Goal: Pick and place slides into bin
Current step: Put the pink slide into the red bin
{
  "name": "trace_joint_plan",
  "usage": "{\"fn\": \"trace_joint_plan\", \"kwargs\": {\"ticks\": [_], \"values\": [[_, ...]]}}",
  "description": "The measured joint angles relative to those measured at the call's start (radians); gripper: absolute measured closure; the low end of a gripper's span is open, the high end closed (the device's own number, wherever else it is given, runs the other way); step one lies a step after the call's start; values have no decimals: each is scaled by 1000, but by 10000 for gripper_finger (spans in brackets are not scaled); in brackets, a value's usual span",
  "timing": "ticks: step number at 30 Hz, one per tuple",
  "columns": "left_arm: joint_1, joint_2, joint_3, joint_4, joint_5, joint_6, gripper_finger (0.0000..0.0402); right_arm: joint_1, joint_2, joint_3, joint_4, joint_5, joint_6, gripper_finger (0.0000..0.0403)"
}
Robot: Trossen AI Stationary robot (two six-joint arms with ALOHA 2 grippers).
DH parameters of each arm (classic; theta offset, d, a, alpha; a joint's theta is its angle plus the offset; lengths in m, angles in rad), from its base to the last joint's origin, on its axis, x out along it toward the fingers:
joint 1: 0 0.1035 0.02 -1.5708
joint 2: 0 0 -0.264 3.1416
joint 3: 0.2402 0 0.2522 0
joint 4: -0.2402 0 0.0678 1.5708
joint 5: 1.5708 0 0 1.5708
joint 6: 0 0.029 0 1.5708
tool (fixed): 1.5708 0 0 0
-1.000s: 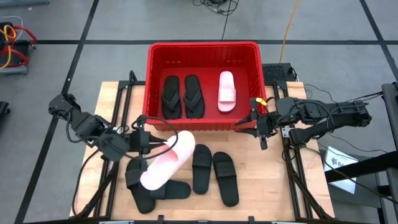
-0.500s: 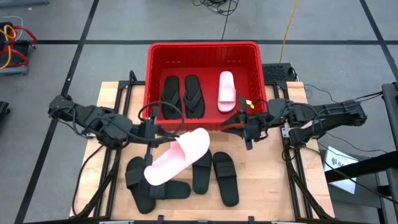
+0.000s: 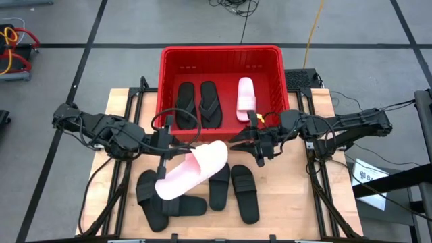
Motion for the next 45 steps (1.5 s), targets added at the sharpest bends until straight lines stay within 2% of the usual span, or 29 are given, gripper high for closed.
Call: {"fn": "trace_joint_plan", "kwargs": {"ticks": [6, 16, 28, 37, 45], "values": [[0, 0, 0, 19, 0, 3, 401, 0, 11, 0, -2, 1, 1, 278], [0, 0, 0, 18, 0, 7, 401, 0, 10, 0, 5, 0, -3, 278], [0, 0, 0, 28, 0, 33, 401, 0, 10, 0, 4, -2, 5, 202], [7, 1, 0, 51, 3, 45, 401, 1, 33, 0, 28, -37, -61, 201], [42, 19, 0, 55, 54, 36, 401, 7, 67, 0, 64, -62, -84, 200]]}}
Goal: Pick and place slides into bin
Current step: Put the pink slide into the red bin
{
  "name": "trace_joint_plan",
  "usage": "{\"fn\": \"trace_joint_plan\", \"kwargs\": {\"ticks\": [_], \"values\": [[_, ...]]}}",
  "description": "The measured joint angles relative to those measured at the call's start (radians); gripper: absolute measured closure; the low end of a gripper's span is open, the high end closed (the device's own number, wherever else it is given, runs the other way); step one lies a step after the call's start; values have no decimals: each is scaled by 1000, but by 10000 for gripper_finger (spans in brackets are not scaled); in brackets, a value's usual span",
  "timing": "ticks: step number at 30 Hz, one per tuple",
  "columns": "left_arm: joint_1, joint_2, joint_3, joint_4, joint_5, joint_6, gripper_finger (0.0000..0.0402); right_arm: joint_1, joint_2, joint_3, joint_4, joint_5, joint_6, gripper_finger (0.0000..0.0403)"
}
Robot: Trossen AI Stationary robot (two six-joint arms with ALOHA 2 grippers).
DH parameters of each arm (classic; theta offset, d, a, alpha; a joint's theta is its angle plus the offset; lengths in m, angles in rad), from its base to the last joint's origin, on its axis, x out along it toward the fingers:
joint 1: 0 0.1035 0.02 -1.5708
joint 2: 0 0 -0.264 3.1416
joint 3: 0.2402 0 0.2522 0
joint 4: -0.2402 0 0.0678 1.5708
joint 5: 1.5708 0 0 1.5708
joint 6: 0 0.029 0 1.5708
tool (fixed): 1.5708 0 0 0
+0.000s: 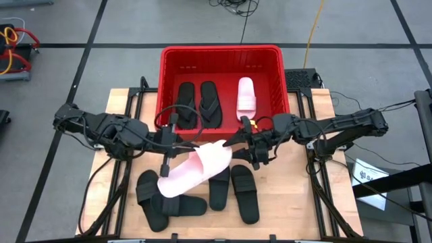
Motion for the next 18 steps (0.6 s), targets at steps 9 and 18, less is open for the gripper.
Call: {"fn": "trace_joint_plan", "kwargs": {"ticks": [9, 18], "values": [[4, 3, 0, -5, 4, 0, 401, 0, 7, 0, 3, 6, -25, 266], [4, 2, 0, -3, 0, 4, 399, 1, 6, 0, -4, -2, -19, 379]]}}
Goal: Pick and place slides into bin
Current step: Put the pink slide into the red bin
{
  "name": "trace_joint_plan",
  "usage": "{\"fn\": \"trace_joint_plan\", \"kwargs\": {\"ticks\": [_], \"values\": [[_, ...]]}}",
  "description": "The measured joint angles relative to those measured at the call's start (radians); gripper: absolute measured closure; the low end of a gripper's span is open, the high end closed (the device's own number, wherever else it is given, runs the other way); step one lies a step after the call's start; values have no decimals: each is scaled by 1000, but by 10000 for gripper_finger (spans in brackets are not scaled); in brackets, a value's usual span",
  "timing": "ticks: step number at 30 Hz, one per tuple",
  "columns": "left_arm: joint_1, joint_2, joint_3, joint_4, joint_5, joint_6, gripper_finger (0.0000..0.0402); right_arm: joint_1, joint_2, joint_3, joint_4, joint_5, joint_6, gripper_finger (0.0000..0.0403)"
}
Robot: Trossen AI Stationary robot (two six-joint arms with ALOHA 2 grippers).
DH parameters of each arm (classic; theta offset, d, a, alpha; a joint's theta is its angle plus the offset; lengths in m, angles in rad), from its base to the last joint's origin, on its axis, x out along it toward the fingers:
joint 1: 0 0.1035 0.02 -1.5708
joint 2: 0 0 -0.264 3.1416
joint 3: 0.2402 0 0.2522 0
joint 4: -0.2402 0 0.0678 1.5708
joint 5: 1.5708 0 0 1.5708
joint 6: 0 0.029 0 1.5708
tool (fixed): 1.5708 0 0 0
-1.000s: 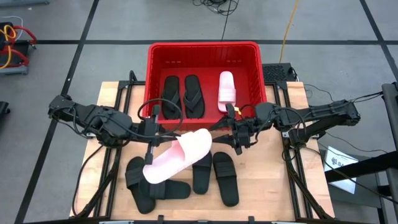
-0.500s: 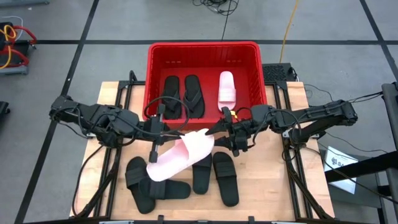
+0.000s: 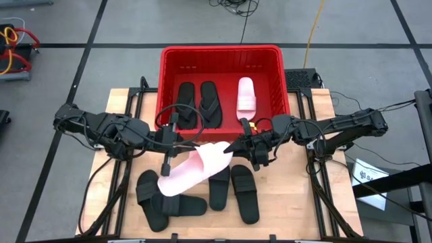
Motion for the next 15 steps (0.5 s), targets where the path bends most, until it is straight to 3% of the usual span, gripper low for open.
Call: {"fn": "trace_joint_plan", "kwargs": {"ticks": [9, 15], "values": [[0, 0, 0, -2, -11, -12, 396, 0, 0, 0, 2, 8, 8, 379], [0, 0, 0, -6, -54, -18, 354, -2, 0, 0, -4, 13, 30, 379]]}}
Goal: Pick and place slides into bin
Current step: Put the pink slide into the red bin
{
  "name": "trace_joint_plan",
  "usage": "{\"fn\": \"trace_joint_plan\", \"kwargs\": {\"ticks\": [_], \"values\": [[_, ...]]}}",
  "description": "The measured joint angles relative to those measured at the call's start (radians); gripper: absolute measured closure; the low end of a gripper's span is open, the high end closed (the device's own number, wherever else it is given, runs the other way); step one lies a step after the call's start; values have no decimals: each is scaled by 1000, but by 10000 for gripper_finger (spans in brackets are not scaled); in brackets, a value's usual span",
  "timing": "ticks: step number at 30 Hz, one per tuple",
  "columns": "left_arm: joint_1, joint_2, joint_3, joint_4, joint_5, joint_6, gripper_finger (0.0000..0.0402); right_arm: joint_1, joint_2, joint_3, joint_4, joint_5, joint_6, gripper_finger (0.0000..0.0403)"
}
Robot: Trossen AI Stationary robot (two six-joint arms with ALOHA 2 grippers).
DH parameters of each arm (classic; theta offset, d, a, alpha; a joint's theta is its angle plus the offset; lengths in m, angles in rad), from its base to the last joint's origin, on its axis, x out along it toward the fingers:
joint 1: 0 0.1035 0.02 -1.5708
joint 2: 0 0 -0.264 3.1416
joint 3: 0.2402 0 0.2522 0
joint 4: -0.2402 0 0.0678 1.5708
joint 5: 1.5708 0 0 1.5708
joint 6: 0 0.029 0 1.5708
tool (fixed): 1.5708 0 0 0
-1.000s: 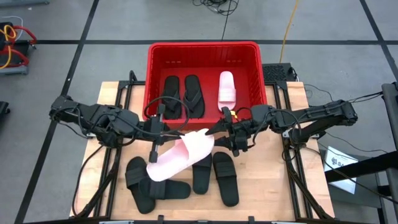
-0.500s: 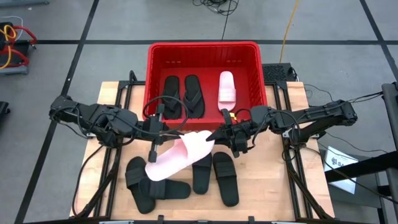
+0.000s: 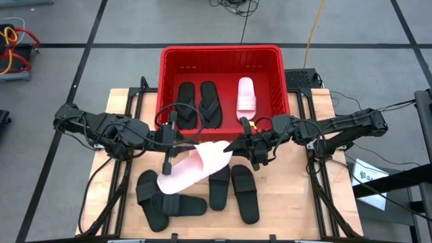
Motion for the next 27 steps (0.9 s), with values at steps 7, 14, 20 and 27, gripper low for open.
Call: {"fn": "trace_joint_plan", "kwargs": {"ticks": [7, 14, 20, 27], "values": [[3, 0, 0, -83, -31, -20, 296, -1, -22, 0, -39, 223, 0, 379], [1, 0, 0, -137, -74, -40, 284, -11, -80, -1, -174, 329, 0, 379], [0, 0, 0, -136, -78, -34, 284, -15, -117, -1, -271, 488, 49, 379], [0, -2, 0, -131, -82, -31, 284, -55, -126, 0, -282, 829, 191, 380]]}}
